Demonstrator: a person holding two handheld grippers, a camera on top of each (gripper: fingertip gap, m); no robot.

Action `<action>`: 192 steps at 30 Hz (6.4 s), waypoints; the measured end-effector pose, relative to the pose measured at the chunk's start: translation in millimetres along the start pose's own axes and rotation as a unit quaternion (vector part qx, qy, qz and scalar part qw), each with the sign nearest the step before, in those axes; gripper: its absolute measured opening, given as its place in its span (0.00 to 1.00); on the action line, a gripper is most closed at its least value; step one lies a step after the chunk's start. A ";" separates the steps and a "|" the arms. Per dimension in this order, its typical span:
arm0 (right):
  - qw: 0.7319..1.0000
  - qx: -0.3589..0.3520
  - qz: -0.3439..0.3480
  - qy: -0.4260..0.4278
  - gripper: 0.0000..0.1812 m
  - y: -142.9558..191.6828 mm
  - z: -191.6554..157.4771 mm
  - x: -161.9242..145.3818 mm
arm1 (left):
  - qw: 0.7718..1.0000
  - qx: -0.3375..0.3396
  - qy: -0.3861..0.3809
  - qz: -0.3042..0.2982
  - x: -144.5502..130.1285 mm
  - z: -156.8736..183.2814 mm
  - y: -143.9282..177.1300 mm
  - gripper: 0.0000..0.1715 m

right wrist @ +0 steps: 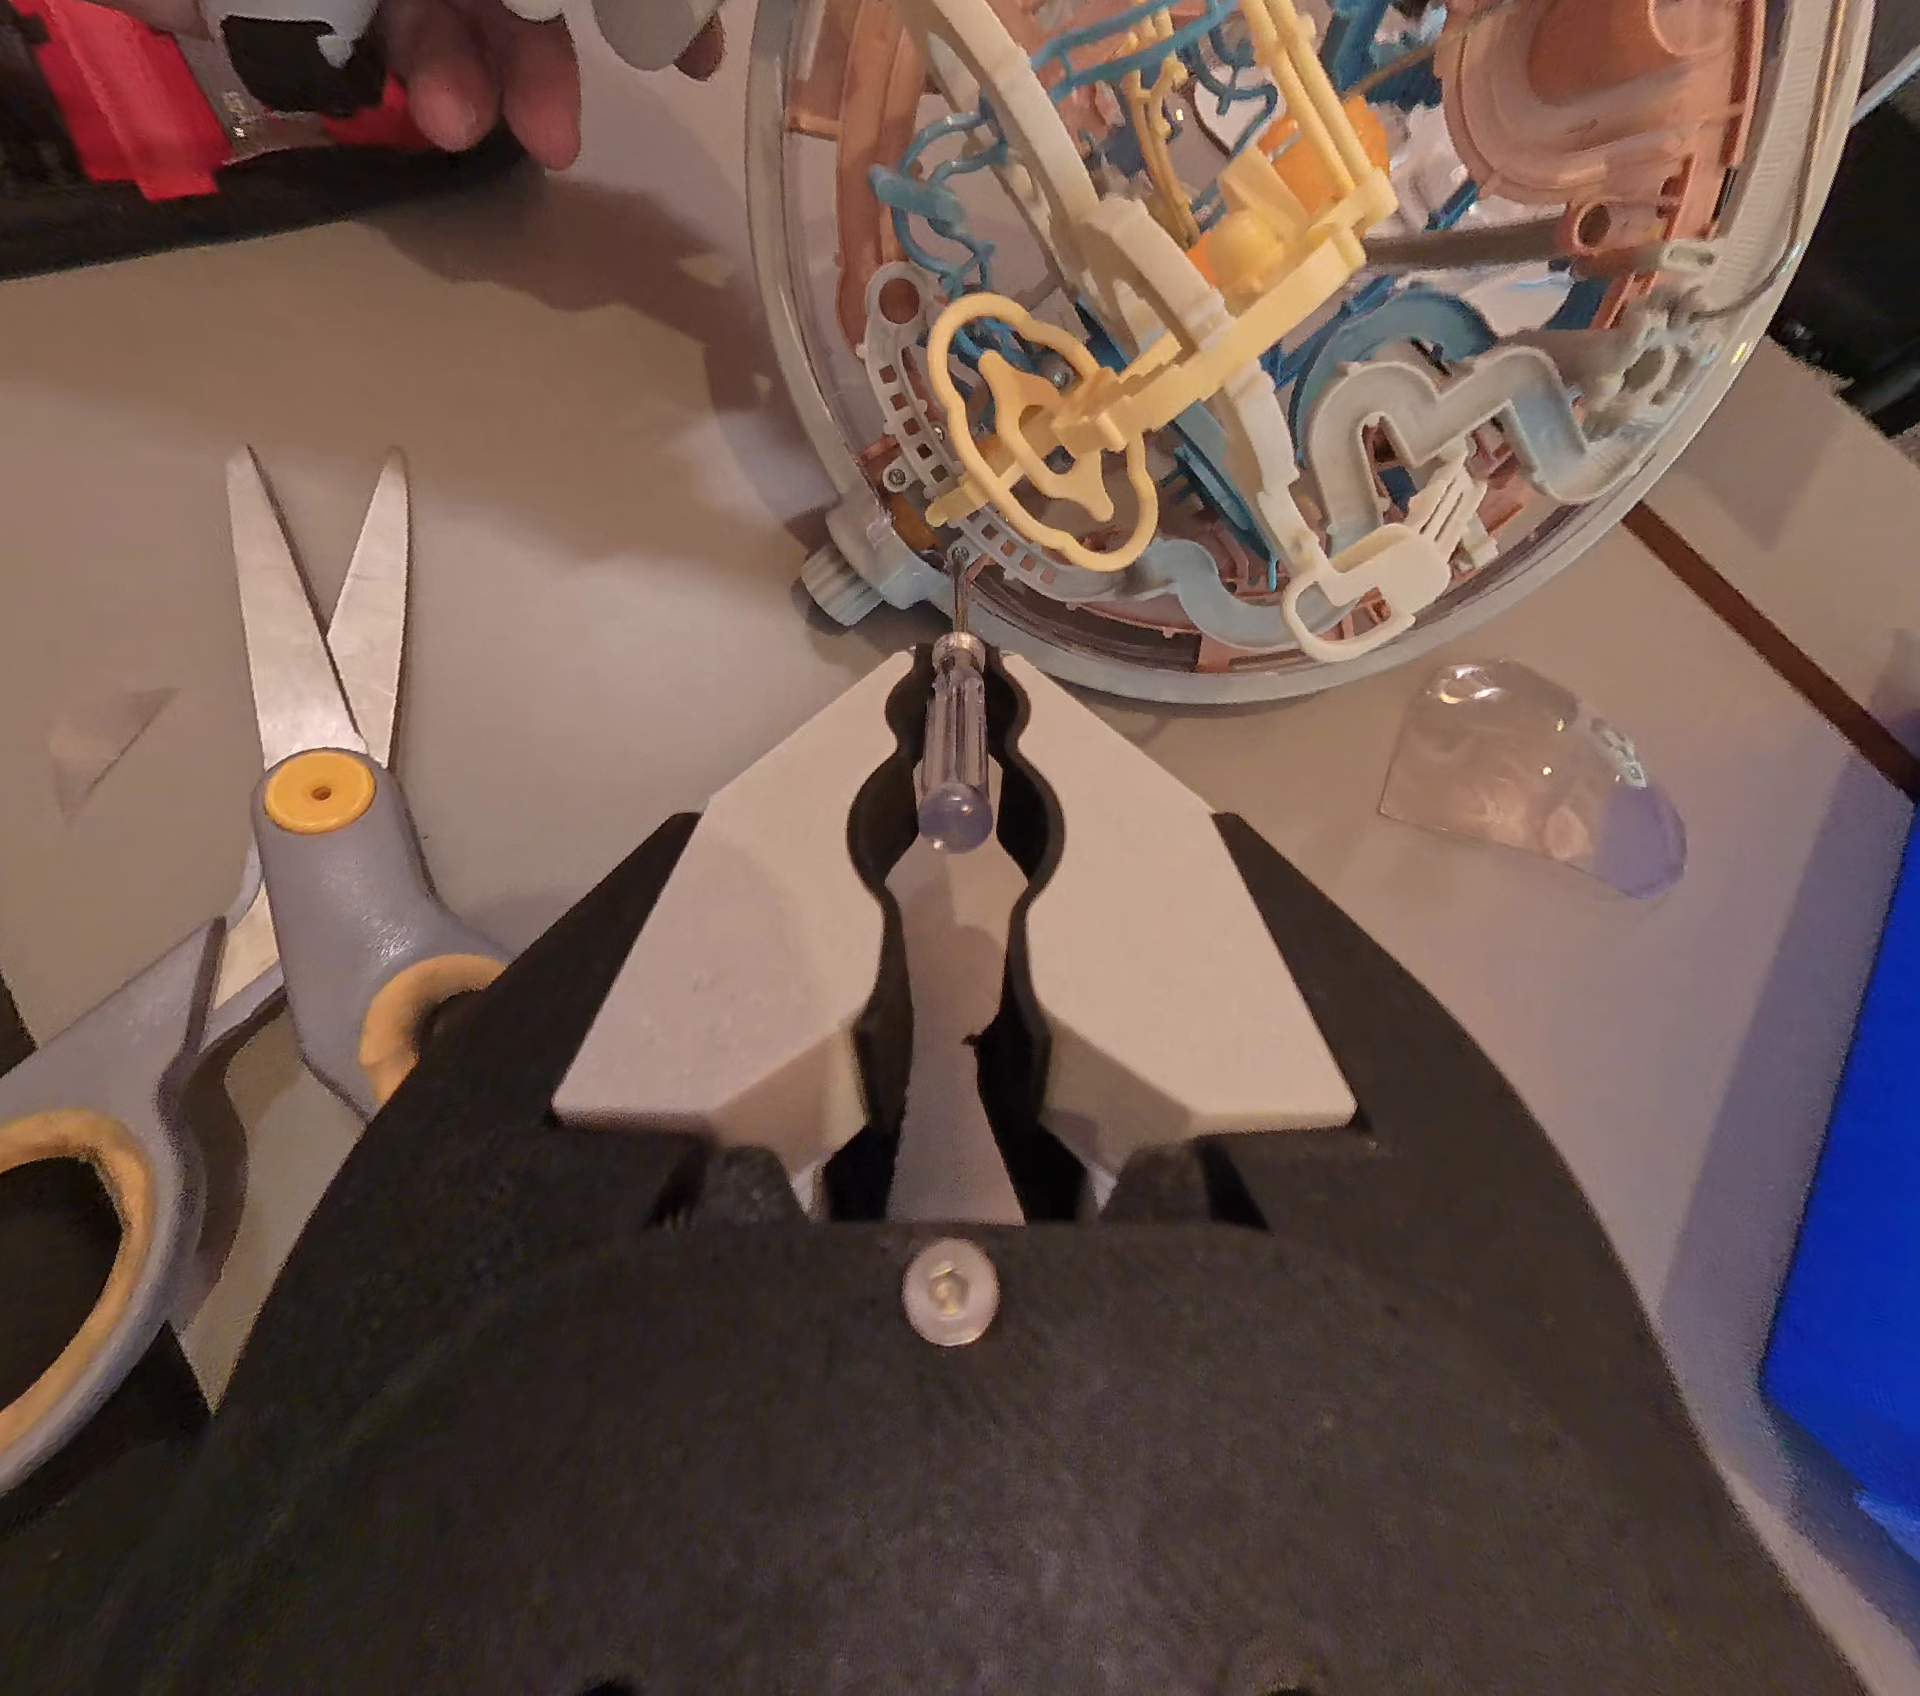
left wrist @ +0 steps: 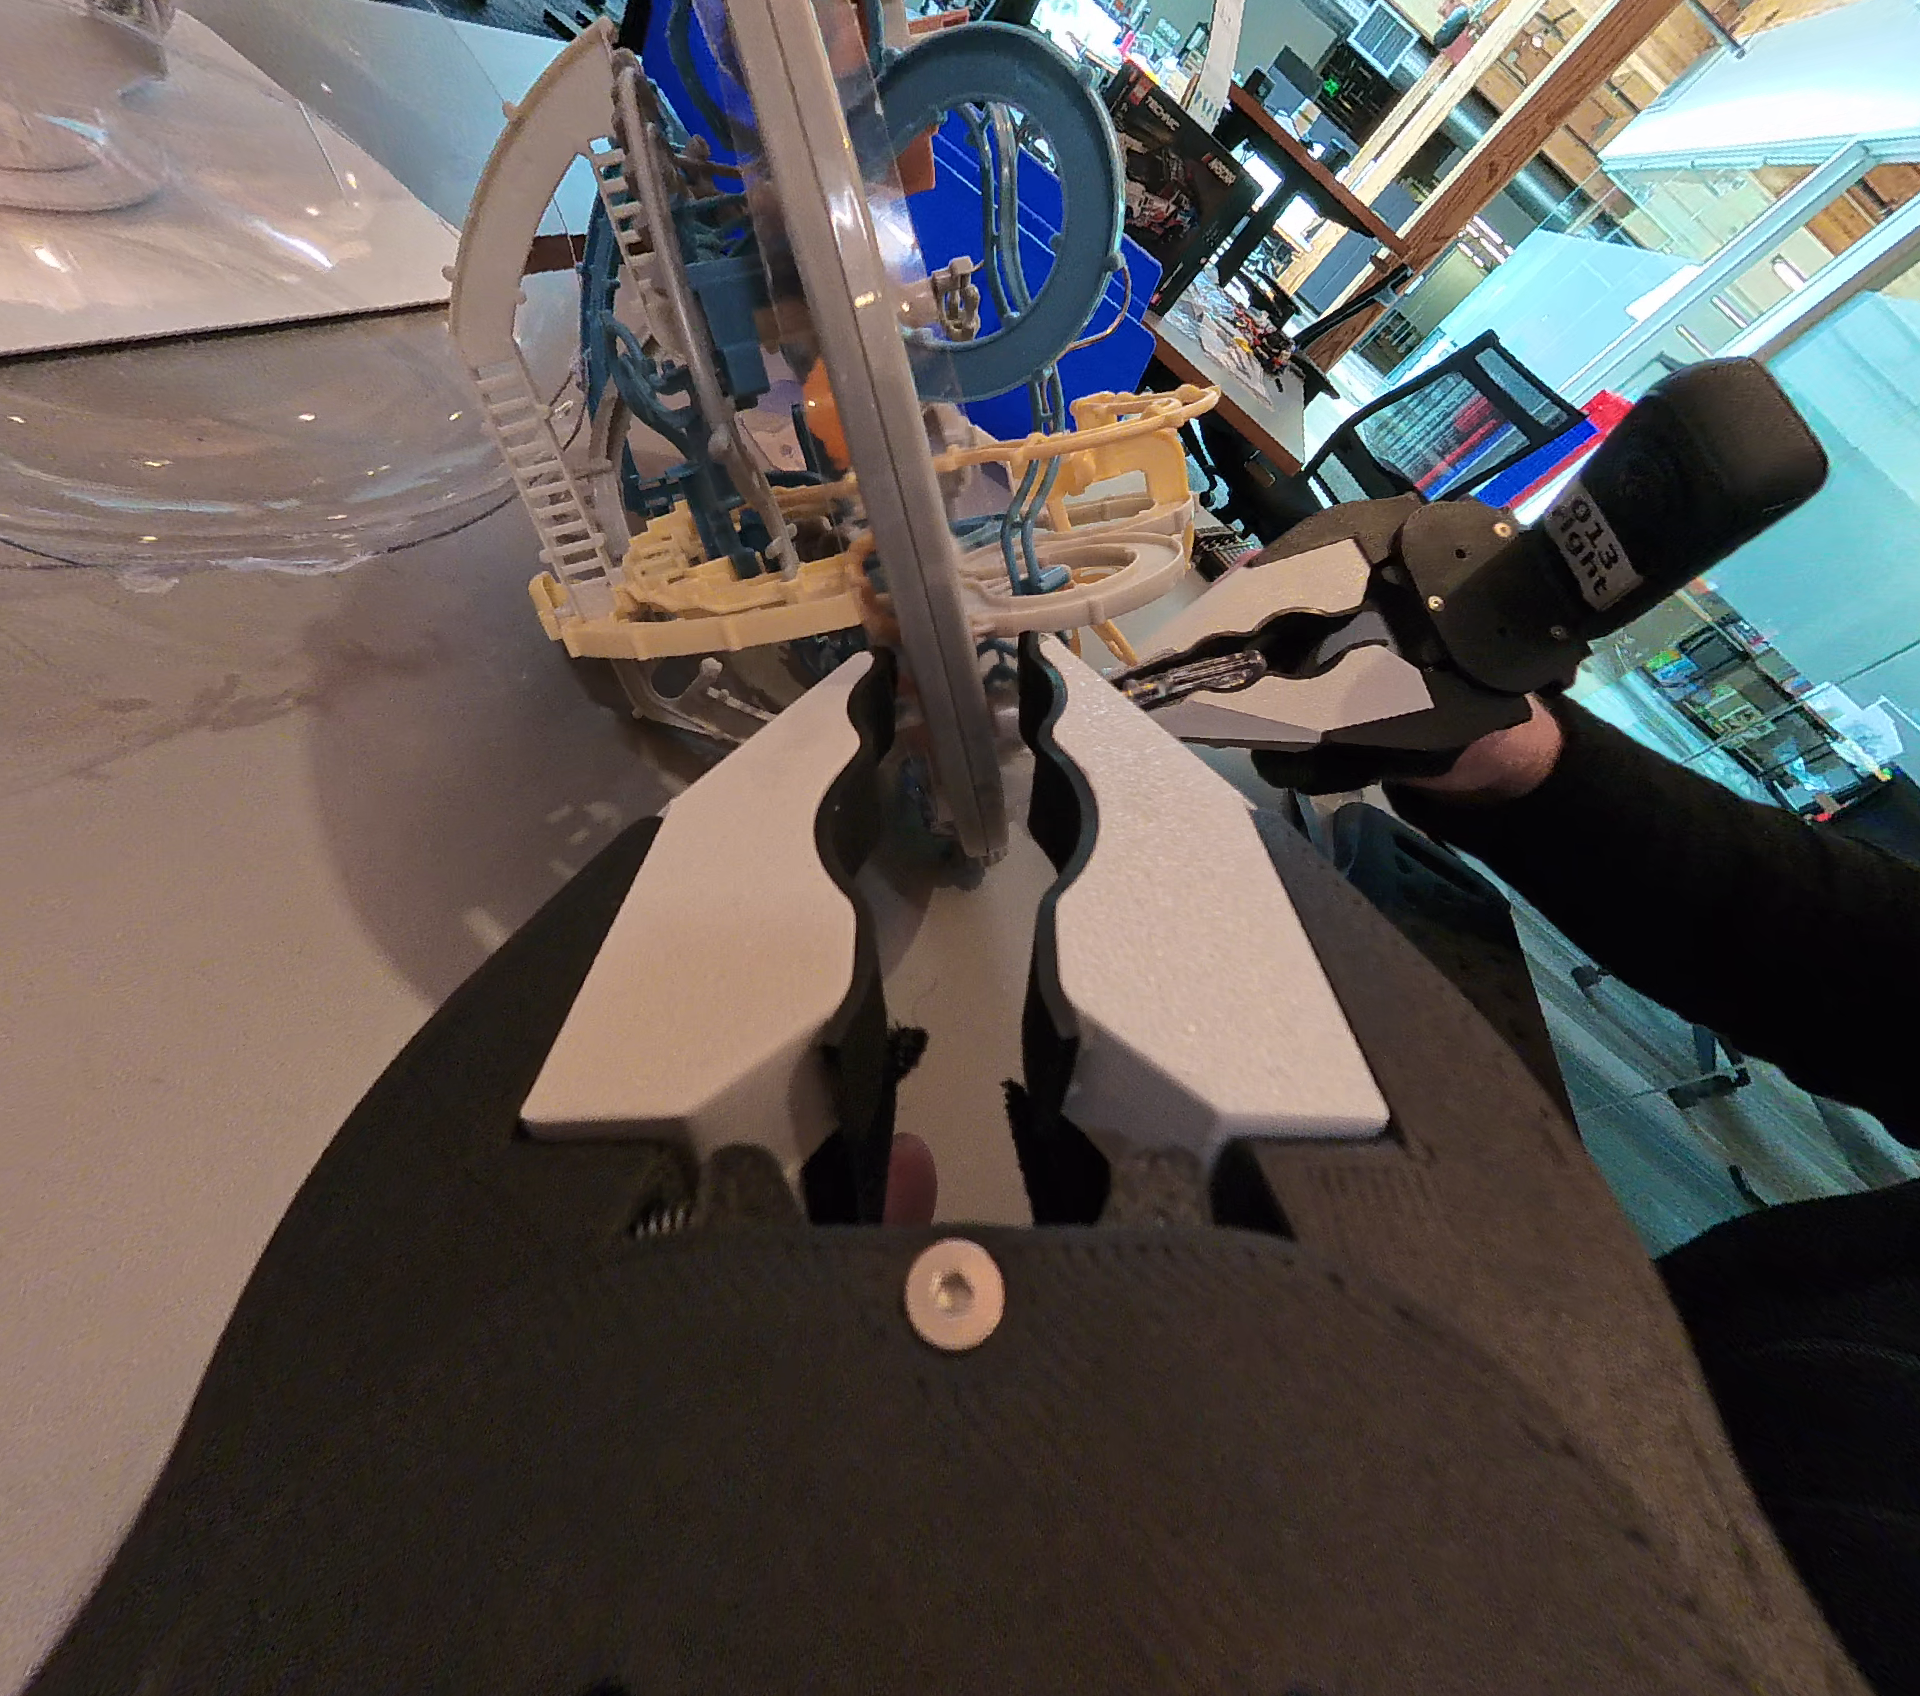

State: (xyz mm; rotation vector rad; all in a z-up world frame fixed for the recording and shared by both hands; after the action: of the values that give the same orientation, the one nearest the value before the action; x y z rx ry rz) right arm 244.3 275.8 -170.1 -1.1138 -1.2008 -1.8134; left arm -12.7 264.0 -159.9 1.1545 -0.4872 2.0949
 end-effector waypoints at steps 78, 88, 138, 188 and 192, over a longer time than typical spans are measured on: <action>0.890 0.091 -0.084 0.440 0.04 -20.3 -8.7 20.3 | 0.893 -0.076 -0.405 -0.181 105.0 37.8 -80.7 0.86; 0.917 0.092 -0.060 0.383 0.04 -19.7 -5.1 17.0 | 0.907 -0.144 -0.246 -0.310 103.1 -5.4 -157.2 0.82; 0.998 -0.012 -0.047 -0.042 0.03 -1.0 -6.5 10.3 | 0.874 -0.088 -0.336 -0.341 83.7 10.4 -156.0 0.84; 0.993 -0.041 -0.013 -0.110 0.03 8.8 -6.7 4.4 | 0.870 -0.096 -0.344 -0.340 79.9 15.2 -162.2 0.84; 0.993 -0.044 -0.018 -0.108 0.03 6.7 -8.3 3.0 | 0.870 -0.096 -0.344 -0.340 79.8 15.4 -162.2 0.84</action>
State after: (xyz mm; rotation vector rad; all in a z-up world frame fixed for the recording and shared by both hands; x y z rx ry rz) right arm 246.6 265.5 -166.8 -1.3755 -1.2821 -1.8234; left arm 83.6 398.1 -84.6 1.6437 -0.4910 0.9805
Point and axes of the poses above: each gripper's, where its closed fingertips meet, y back along the fingers, x out of its top, z = x × y across the jaws, the point moved 10 cm from there along y, back along the fingers, and after that the axes turned 13 degrees about z, right-handed, at the moved point
